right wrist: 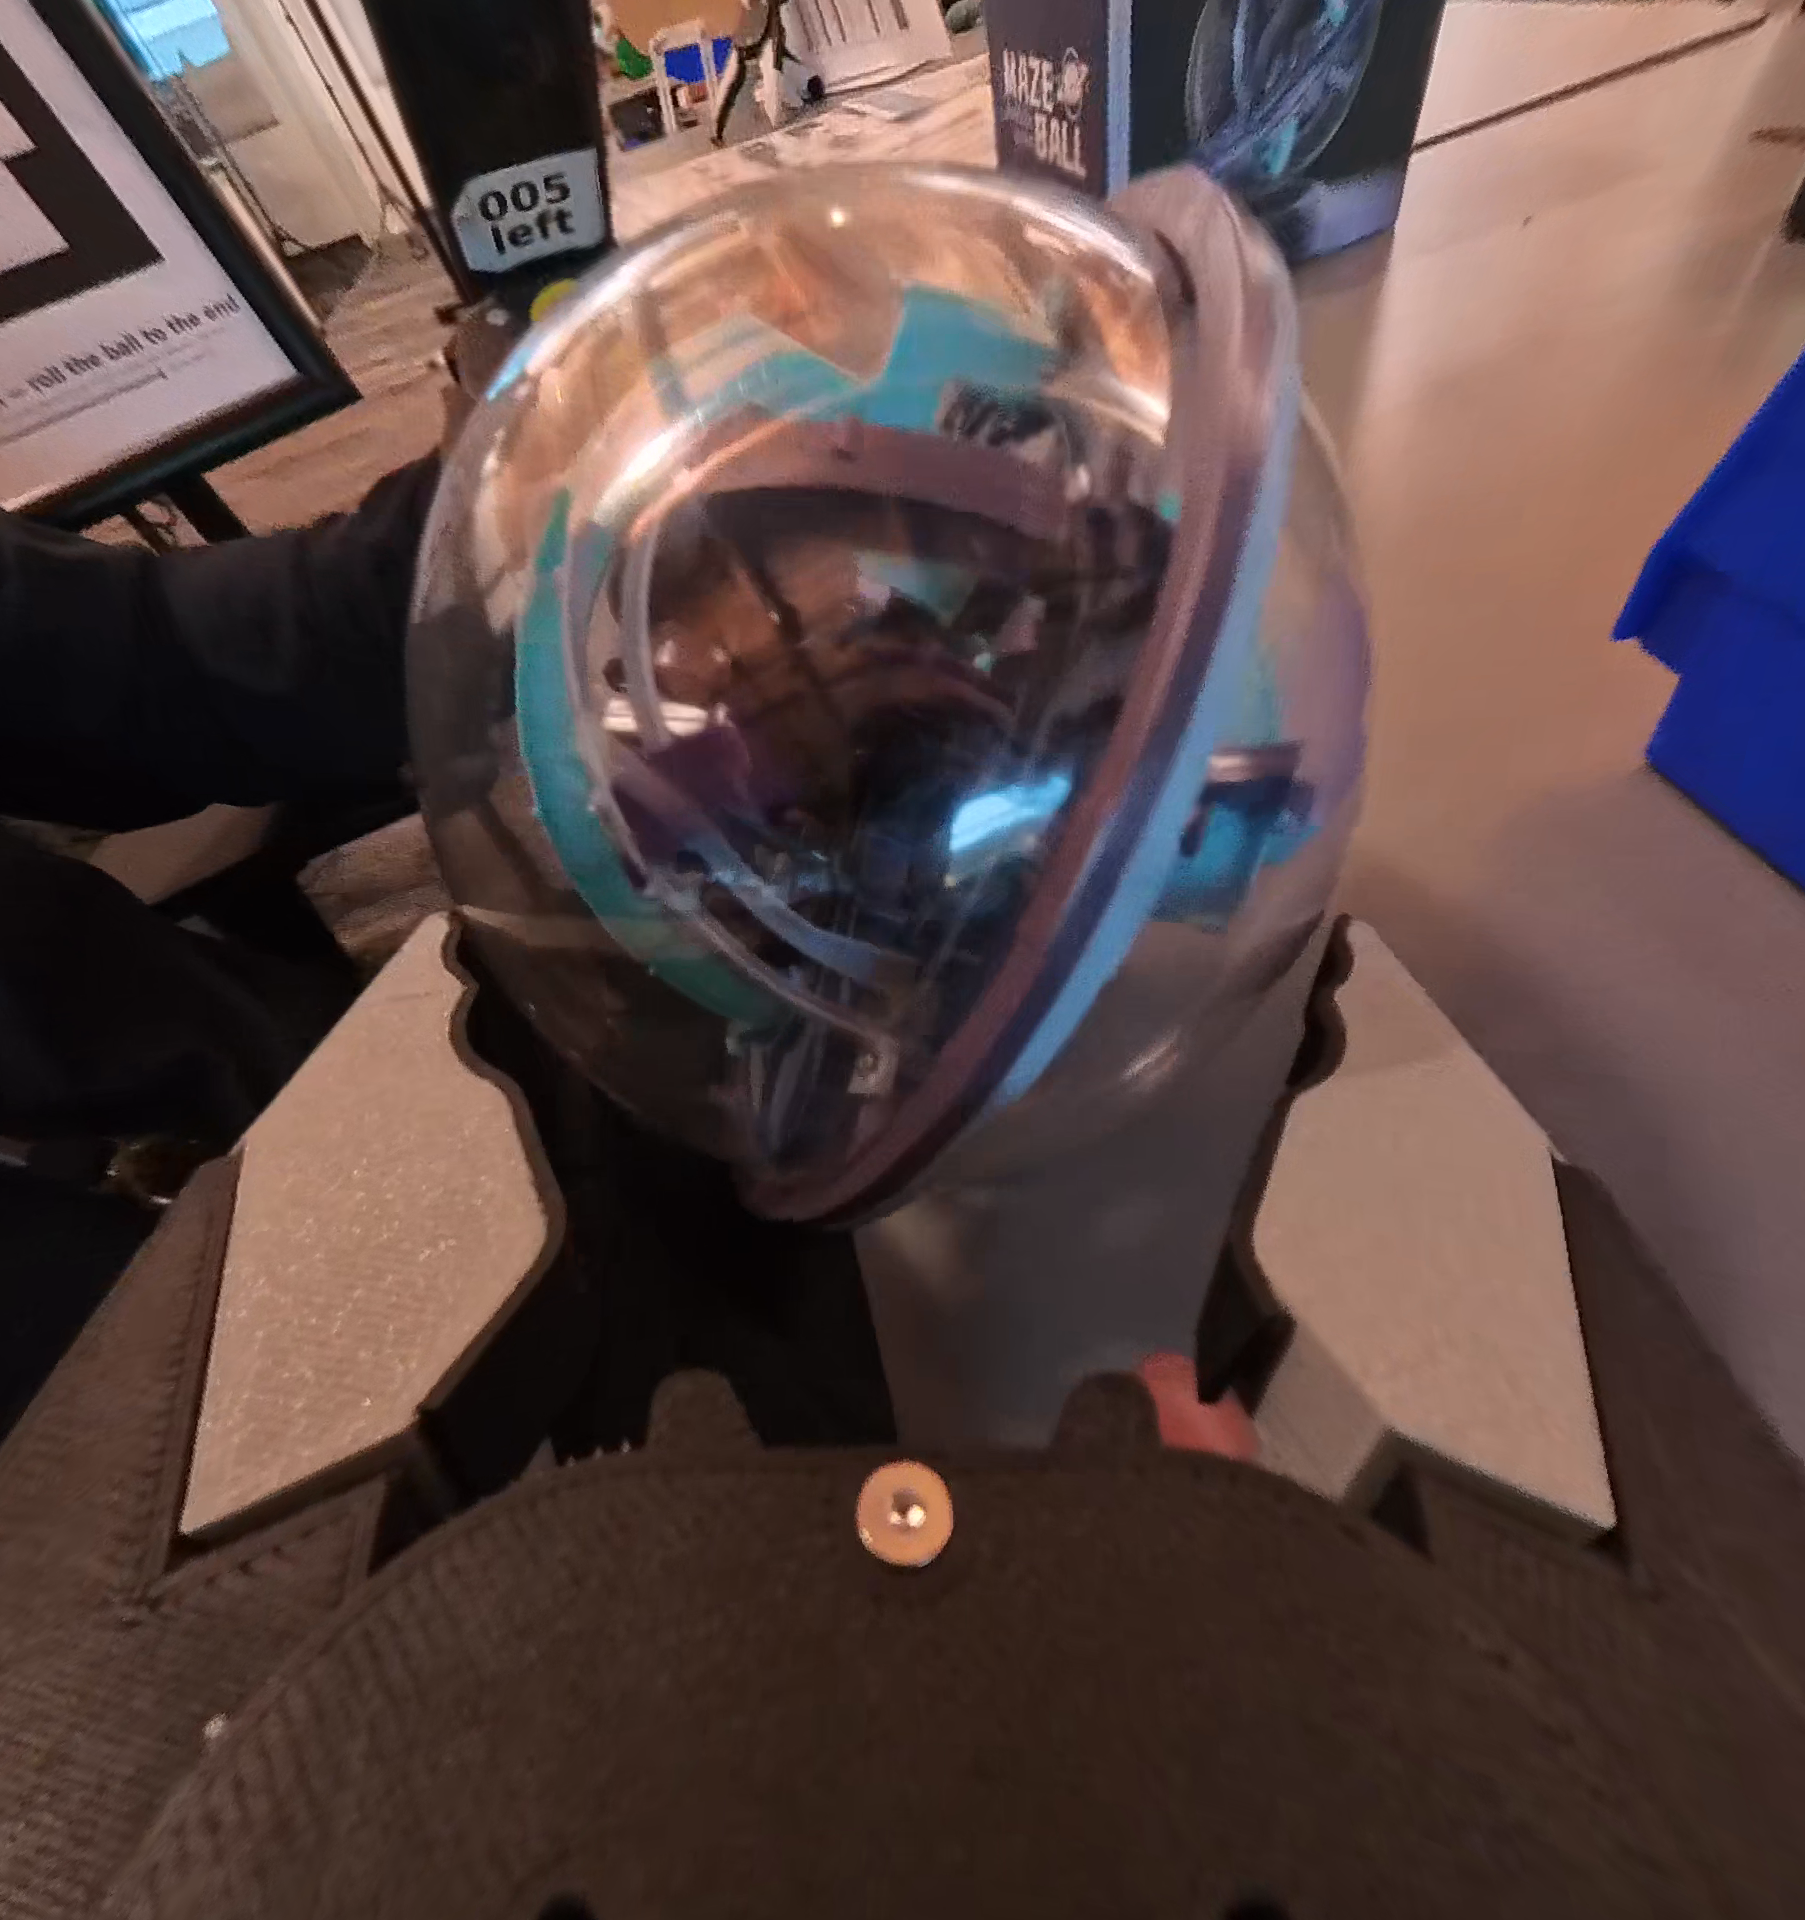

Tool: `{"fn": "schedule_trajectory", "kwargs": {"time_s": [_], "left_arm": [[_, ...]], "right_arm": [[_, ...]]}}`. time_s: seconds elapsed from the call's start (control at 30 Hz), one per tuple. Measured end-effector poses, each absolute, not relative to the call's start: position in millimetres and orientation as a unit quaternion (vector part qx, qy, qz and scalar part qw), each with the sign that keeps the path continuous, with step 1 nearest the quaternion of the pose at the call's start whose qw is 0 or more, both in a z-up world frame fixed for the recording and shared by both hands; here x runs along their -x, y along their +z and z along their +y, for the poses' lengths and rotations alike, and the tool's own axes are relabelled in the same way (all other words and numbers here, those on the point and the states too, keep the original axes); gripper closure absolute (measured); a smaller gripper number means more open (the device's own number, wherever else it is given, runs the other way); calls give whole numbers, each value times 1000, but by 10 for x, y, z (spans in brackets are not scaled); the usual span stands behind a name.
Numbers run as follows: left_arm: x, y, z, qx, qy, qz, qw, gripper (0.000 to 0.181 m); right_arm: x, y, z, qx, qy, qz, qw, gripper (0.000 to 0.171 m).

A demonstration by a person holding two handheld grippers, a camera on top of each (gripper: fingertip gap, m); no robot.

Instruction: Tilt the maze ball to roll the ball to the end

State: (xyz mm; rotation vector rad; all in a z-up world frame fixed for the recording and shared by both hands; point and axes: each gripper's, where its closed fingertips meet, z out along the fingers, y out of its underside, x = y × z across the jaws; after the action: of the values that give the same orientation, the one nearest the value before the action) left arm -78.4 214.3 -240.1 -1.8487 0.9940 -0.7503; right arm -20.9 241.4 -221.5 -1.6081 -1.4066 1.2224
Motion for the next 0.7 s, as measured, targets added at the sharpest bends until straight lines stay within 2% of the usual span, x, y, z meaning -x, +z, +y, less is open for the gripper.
{"fn": "schedule_trajectory", "kwargs": {"time_s": [0.13,0.37,0.47,0.7], "left_arm": [[770,-2345,2162,736,-308,395,455,107],[703,-2312,2139,711,-293,433,471,97],[748,-2359,2320,708,-218,459,491,96],[661,-2452,2440,709,-196,481,476,96]], "right_arm": [[181,-2144,2463,601,441,-563,357,20],[123,-2093,2624,589,408,-579,389,18],[127,-2135,2633,572,384,-598,409,18],[97,-2197,2694,584,424,-583,373,19]]}}
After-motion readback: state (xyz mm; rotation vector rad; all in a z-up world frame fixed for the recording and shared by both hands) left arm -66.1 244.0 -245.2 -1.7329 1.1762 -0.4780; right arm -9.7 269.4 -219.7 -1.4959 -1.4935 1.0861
